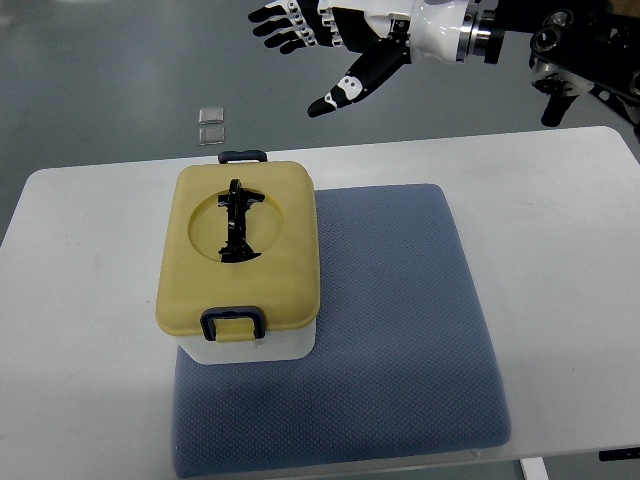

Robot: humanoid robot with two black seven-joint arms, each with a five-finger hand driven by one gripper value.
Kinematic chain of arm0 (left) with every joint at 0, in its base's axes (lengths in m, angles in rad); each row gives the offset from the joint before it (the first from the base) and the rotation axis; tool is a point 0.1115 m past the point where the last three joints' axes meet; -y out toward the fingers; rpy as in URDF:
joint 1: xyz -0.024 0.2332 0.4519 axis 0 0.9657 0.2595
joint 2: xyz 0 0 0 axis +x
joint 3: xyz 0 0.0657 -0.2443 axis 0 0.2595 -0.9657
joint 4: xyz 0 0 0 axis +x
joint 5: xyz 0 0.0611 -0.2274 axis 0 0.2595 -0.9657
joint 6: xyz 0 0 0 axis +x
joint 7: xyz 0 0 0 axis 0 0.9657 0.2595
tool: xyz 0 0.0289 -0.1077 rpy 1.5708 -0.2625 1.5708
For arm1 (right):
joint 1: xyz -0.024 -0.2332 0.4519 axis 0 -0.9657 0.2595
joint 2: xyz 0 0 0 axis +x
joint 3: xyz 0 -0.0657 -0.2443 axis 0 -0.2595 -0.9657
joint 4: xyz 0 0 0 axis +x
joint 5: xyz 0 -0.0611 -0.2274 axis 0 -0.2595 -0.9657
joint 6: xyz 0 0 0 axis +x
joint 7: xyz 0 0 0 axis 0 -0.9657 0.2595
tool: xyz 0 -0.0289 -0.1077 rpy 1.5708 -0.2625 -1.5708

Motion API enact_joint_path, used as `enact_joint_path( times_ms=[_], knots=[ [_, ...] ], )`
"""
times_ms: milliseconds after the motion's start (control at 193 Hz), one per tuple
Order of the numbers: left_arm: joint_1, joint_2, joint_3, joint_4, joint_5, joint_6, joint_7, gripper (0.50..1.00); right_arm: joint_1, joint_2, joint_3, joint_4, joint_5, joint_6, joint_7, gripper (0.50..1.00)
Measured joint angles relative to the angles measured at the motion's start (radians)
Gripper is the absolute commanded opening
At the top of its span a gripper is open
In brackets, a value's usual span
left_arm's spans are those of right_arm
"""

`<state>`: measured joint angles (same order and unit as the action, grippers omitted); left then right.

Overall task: Open white storage box with right hand
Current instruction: 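Move the right hand over the yellow lid toward its black handle, then close the right hand fingers around the black handle on the lid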

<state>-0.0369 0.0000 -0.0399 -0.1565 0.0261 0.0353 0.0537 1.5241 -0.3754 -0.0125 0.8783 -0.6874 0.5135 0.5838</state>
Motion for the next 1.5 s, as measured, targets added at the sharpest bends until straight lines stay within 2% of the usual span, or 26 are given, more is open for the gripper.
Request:
enact_joint_path(
  times_ms=[124,305,471,590,776,916,1133,1314,1500],
  knots=[
    [0.0,0.0,0.0,0.0,0.0,0.0,0.0,1.0,0.089,0.009,-0.123,0.068,-0.069,-0.096,0.024,0.919],
    [0.0,0.0,0.0,0.0,0.0,0.0,0.0,1.0,0.203,0.055,-0.293,0.16,-0.201,-0.294,0.027,0.913],
    [0.0,0.0,0.0,0.0,0.0,0.0,0.0,1.0,0.309,0.129,-0.453,0.202,-0.236,-0.478,0.027,0.899],
    [0.0,0.0,0.0,0.0,0.0,0.0,0.0,1.0,0.366,0.176,-0.528,0.222,-0.237,-0.566,0.027,0.887],
    [0.0,0.0,0.0,0.0,0.0,0.0,0.0,1.0,0.399,0.223,-0.553,0.245,-0.258,-0.603,0.027,0.864],
    [0.0,0.0,0.0,0.0,0.0,0.0,0.0,1.0,0.403,0.251,-0.563,0.246,-0.331,-0.615,0.027,0.827],
    [0.0,0.0,0.0,0.0,0.0,0.0,0.0,1.0,0.392,0.291,-0.637,0.236,-0.415,-0.712,0.027,0.807],
    [0.0,0.0,0.0,0.0,0.0,0.0,0.0,1.0,0.382,0.294,-0.648,0.23,-0.454,-0.725,0.027,0.791],
    [0.0,0.0,0.0,0.0,0.0,0.0,0.0,1.0,0.374,0.304,-0.649,0.21,-0.495,-0.735,0.027,0.733]
  ],
)
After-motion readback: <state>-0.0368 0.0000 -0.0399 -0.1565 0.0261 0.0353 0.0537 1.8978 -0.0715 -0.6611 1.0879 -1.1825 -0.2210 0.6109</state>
